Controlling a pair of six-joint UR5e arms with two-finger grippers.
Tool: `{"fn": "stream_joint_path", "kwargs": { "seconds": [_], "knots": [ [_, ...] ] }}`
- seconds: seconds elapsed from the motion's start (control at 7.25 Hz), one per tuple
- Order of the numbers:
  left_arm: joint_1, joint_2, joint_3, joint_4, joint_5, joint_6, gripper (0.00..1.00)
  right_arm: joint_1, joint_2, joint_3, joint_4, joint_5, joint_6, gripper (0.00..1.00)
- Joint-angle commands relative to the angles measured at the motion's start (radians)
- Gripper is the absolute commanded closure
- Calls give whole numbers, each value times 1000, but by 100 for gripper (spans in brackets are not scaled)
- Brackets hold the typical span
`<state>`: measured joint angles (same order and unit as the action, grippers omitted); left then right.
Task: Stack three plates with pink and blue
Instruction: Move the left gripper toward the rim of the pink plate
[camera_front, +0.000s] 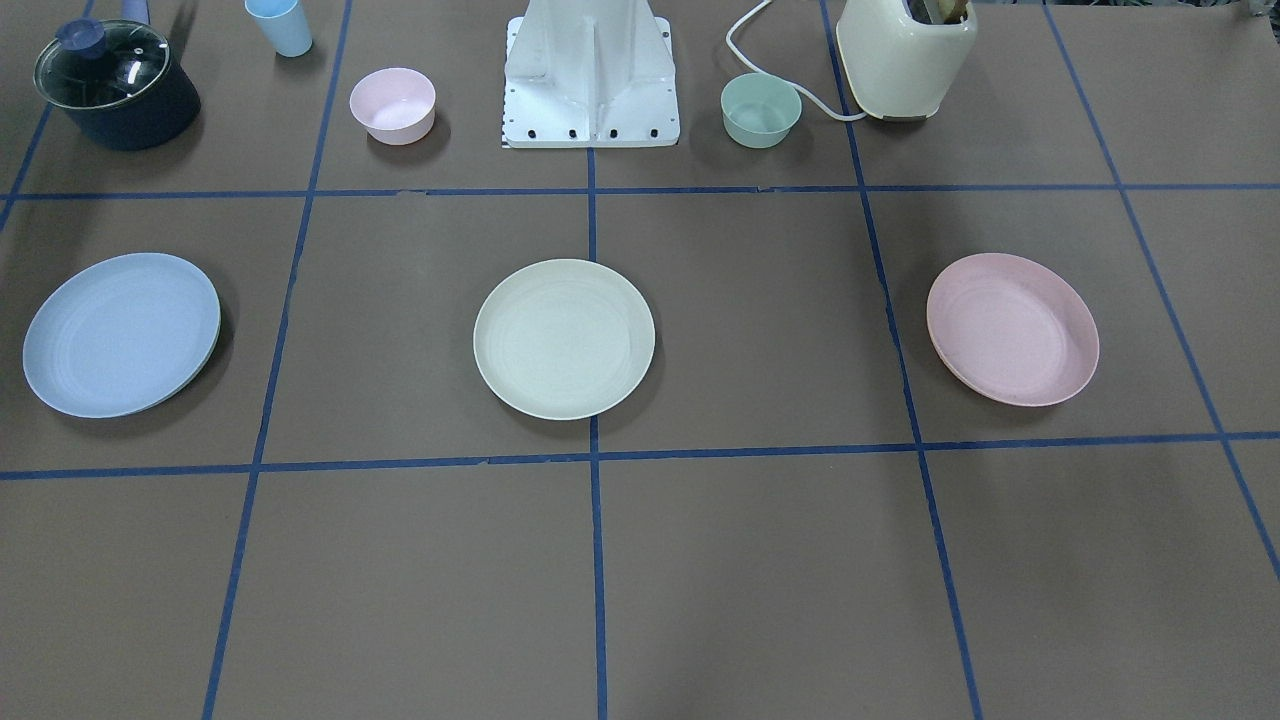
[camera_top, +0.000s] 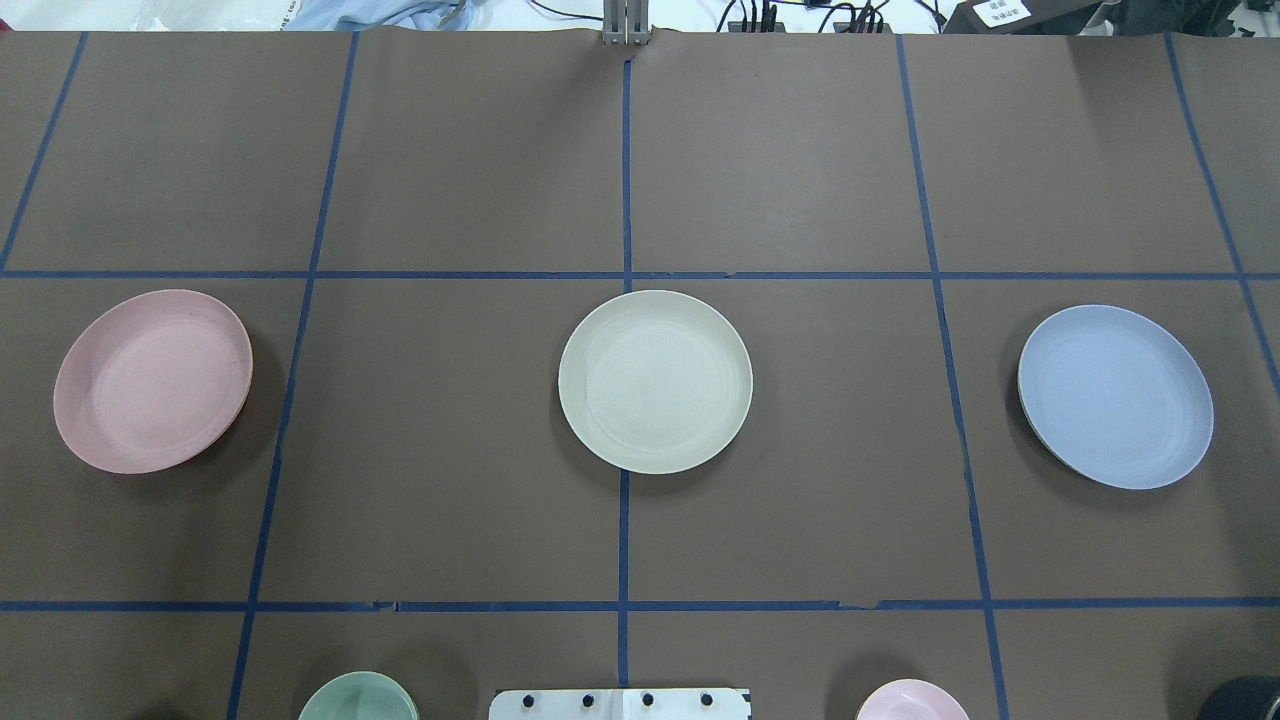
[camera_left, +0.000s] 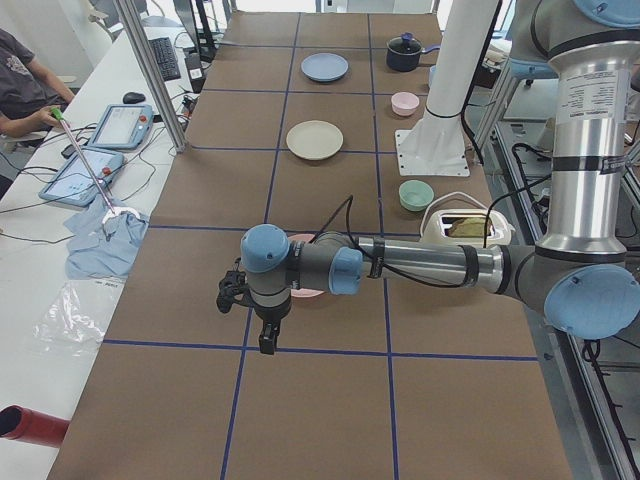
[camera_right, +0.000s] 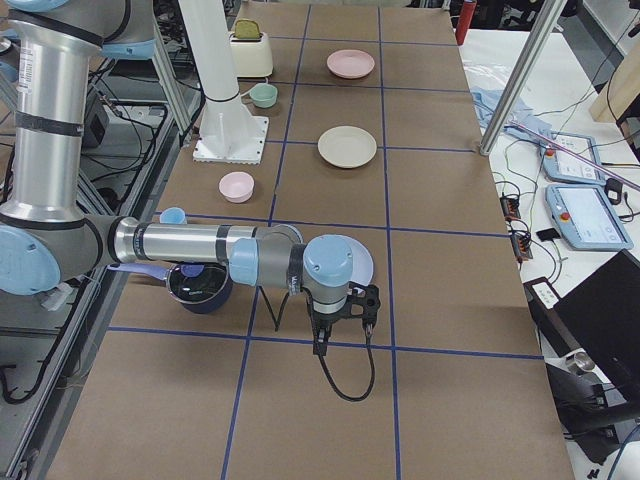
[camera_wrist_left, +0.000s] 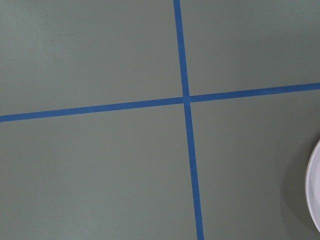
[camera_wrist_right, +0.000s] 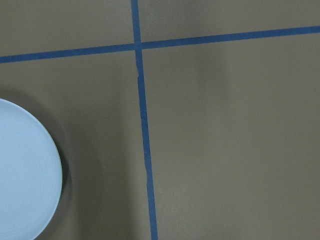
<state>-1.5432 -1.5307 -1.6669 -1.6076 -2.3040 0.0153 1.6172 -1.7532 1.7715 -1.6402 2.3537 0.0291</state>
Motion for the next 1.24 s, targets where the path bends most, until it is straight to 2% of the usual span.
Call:
{"fn": "stream_joint_path", "kwargs": {
  "seconds": [0.0,0.41,0.69,0.97,1.1],
  "knots": [
    [0,3,-1,-2,0,0,0,0,0,2,3,-1,-2,0],
    [2,-2,-4,-20,-12,0,0,0,6,12,10,9,0,0],
    [32,-43,-7,-70,-14,-8,0,0,8,45,10,30,2,0],
    [37,-43,10,-240,-98,-17,0,-2,24,55,8,68,2,0],
    [63,-43,66,-258,-133,-96,0,-20,35,28,10,78,2,0]
  ]
}}
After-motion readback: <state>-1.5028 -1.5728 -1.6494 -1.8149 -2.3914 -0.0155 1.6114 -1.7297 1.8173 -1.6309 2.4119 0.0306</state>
